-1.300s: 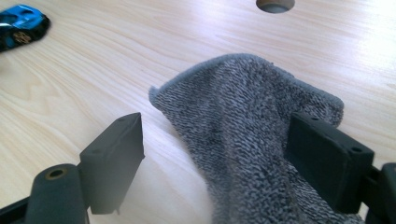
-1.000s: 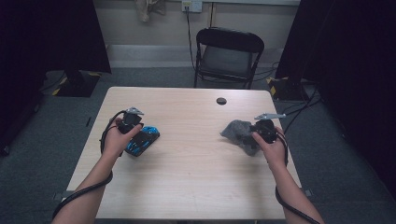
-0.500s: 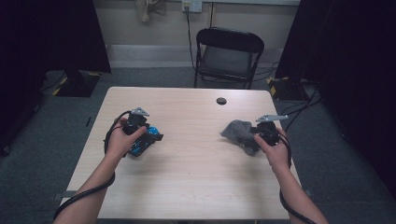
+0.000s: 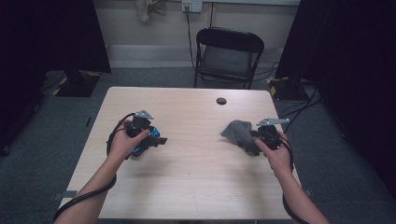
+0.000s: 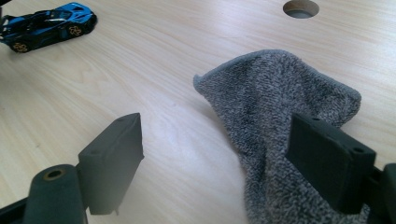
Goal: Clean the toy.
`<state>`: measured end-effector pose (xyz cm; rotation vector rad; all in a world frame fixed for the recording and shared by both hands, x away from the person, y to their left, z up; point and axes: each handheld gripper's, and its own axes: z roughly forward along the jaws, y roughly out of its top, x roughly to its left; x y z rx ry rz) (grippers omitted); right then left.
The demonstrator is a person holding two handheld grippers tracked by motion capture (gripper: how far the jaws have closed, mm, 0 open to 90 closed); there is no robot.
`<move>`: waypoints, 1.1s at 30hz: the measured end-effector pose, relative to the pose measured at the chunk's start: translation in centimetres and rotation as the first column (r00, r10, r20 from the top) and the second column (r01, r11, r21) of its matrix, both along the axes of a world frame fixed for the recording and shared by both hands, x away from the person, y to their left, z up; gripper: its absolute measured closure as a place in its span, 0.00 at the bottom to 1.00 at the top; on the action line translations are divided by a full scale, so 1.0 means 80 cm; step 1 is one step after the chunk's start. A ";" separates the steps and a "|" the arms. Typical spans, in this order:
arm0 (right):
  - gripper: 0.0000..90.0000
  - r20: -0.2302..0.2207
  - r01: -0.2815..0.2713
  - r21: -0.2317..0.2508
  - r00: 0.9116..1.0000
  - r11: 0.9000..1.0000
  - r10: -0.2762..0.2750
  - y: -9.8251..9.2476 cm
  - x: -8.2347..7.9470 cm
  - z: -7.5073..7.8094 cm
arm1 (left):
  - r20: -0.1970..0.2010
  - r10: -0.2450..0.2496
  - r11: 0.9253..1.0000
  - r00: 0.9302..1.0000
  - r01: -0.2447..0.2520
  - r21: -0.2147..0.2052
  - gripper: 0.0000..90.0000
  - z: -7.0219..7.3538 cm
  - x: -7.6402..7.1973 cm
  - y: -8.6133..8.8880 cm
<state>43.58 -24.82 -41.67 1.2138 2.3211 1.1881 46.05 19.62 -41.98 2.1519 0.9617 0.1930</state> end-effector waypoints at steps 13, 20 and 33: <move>0.20 -0.002 -0.033 0.014 0.999 0.999 0.033 -0.003 -0.018 -0.004 | 0.002 -0.033 0.999 0.999 0.033 -0.014 0.18 -0.007 -0.019 -0.005; 0.20 -0.008 -0.072 0.008 0.997 0.997 0.072 0.008 -0.027 -0.005 | 0.013 -0.068 0.997 0.998 0.068 -0.021 0.18 -0.011 -0.034 -0.009; 0.20 -0.010 -0.166 0.007 0.986 0.986 0.166 0.044 -0.038 -0.012 | 0.034 -0.086 0.995 0.996 0.088 -0.046 0.18 -0.013 -0.059 -0.013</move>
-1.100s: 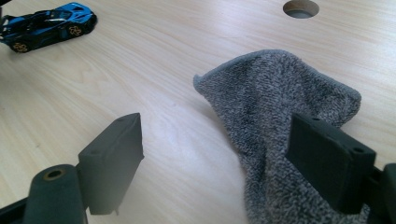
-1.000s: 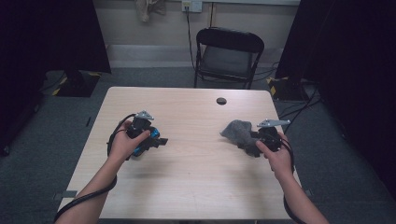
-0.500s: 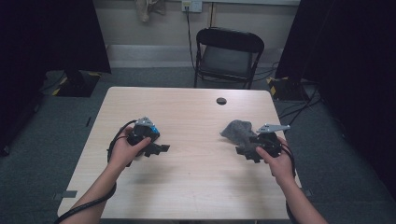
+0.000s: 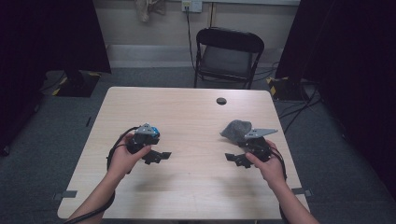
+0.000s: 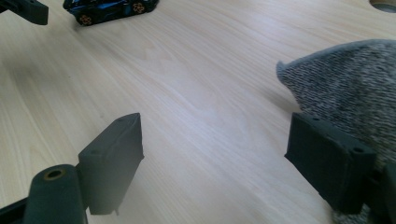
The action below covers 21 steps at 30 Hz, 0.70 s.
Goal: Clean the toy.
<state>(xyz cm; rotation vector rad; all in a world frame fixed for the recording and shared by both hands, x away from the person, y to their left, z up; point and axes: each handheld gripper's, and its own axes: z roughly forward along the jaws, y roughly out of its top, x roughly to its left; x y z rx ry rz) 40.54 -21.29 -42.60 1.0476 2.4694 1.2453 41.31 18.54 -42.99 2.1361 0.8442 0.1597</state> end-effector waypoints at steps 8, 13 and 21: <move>0.20 -0.004 -0.034 0.021 0.999 0.999 0.034 0.018 -0.007 -0.009 | -0.004 -0.008 1.000 1.000 0.008 0.002 0.18 -0.012 -0.017 -0.001; 0.20 -0.006 -0.056 0.007 0.998 0.998 0.057 0.026 -0.012 -0.016 | -0.009 -0.014 1.000 1.000 0.014 -0.002 0.18 -0.019 -0.027 -0.001; 0.20 -0.016 -0.085 -0.002 0.996 0.996 0.085 0.037 -0.020 -0.027 | -0.015 -0.016 1.000 1.000 0.016 -0.001 0.18 -0.031 -0.039 0.002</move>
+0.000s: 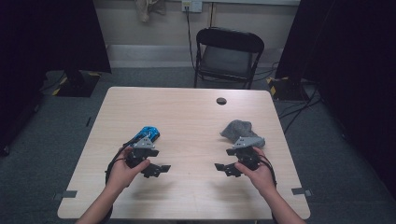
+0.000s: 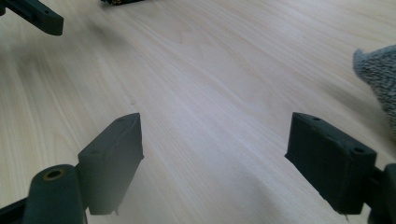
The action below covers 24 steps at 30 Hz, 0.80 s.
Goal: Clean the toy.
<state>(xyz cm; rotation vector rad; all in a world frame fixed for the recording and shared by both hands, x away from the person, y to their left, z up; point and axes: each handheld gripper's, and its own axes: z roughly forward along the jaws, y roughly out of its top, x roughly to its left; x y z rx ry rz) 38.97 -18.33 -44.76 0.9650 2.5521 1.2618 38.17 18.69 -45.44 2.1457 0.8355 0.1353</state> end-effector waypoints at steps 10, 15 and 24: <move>0.20 0.002 -0.035 -0.031 0.999 0.999 0.035 0.014 -0.008 -0.013 | -0.011 -0.024 1.000 1.000 0.025 0.019 0.18 -0.018 -0.015 -0.002; 0.20 -0.005 -0.053 -0.047 0.999 0.997 0.053 0.021 -0.014 -0.030 | 0.004 -0.041 0.998 0.999 0.041 0.037 0.18 -0.029 -0.023 -0.005; 0.20 -0.011 -0.085 -0.083 0.996 0.993 0.084 0.031 -0.020 -0.056 | 0.045 -0.066 0.996 0.997 0.063 0.068 0.18 -0.040 -0.031 -0.007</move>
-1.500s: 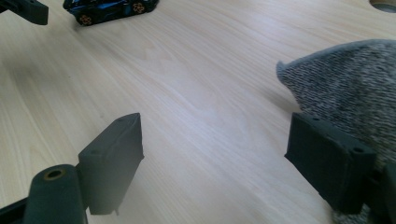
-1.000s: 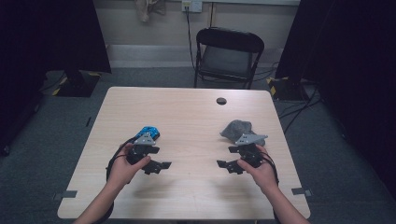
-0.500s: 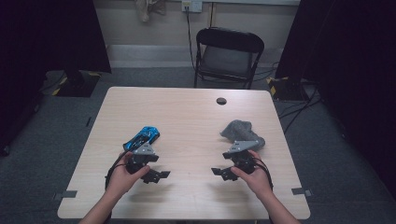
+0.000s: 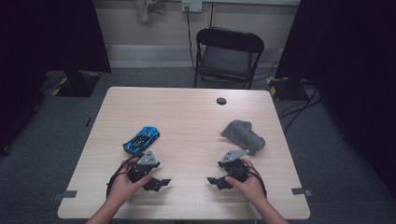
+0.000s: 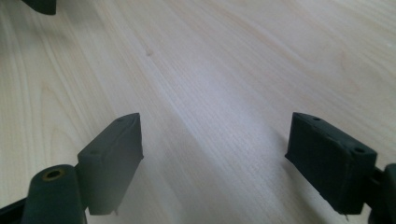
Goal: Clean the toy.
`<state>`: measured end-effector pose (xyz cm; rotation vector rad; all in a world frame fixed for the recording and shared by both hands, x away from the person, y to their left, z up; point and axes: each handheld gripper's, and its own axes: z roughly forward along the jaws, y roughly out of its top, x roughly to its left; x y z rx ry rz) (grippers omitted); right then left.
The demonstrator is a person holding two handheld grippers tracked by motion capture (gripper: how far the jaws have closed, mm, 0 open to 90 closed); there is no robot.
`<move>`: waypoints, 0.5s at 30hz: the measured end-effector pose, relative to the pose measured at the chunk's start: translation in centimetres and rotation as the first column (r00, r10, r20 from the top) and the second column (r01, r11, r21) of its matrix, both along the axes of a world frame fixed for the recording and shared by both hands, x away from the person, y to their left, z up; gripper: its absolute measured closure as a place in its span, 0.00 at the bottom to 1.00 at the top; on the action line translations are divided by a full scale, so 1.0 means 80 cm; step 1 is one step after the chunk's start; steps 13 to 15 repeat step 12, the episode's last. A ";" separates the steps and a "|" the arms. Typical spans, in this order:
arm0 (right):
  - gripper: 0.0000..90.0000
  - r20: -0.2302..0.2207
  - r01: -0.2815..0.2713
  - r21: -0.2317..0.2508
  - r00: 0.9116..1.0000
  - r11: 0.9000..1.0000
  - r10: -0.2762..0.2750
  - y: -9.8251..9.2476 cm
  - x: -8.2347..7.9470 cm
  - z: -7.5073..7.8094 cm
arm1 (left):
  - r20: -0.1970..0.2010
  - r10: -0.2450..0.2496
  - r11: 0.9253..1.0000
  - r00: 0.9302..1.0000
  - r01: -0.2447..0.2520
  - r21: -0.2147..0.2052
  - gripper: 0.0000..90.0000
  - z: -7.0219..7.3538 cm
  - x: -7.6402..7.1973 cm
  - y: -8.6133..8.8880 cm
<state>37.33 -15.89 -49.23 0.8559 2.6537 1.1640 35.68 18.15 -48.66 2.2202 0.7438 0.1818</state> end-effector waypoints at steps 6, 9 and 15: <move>0.18 0.030 -0.014 -0.019 0.999 1.000 0.014 0.001 -0.002 -0.005 | 0.003 -0.010 1.000 1.000 0.010 0.002 0.18 -0.004 -0.002 0.001; 0.17 0.055 -0.010 -0.019 0.998 1.000 0.011 0.002 -0.003 -0.008 | 0.011 -0.010 1.000 1.000 0.010 0.012 0.18 -0.005 -0.003 0.002; 0.17 0.081 -0.009 -0.010 0.997 1.000 0.010 0.002 -0.006 -0.011 | 0.014 -0.014 1.000 1.000 0.014 0.026 0.18 -0.009 -0.004 0.001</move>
